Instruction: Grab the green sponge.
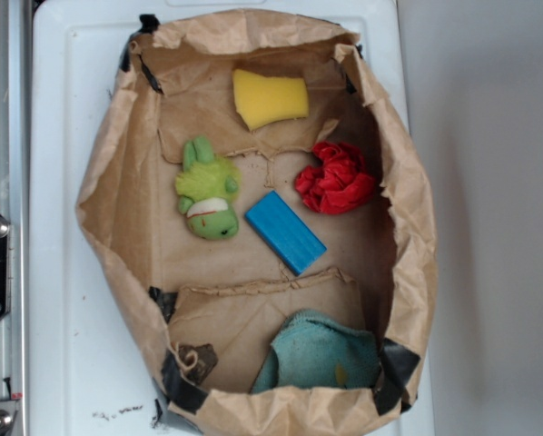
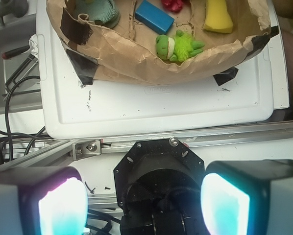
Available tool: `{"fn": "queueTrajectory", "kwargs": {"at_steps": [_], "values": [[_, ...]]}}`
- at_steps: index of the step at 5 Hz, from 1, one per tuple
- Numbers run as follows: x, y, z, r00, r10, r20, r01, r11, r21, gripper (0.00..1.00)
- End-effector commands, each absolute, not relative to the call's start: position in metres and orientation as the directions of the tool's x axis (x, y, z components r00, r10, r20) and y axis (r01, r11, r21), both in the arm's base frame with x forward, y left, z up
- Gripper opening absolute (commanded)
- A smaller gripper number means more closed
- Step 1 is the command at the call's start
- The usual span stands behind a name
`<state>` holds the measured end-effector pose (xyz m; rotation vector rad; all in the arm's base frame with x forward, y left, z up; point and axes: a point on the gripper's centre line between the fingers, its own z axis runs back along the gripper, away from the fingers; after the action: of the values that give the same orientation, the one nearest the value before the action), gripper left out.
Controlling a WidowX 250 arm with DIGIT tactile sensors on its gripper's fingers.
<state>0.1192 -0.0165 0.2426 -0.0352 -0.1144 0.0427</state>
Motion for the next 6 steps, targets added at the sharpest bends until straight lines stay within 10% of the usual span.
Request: {"fn": "queueTrajectory", "kwargs": {"at_steps": [1, 6], "values": [[0.119, -0.017, 0.243, 0.993, 0.045, 0.113, -0.041, 0.998, -0.038, 1.00], [0.240, 0.019, 0.172, 0.976, 0.052, 0.212, -0.056, 0.998, 0.017, 1.00]]}}
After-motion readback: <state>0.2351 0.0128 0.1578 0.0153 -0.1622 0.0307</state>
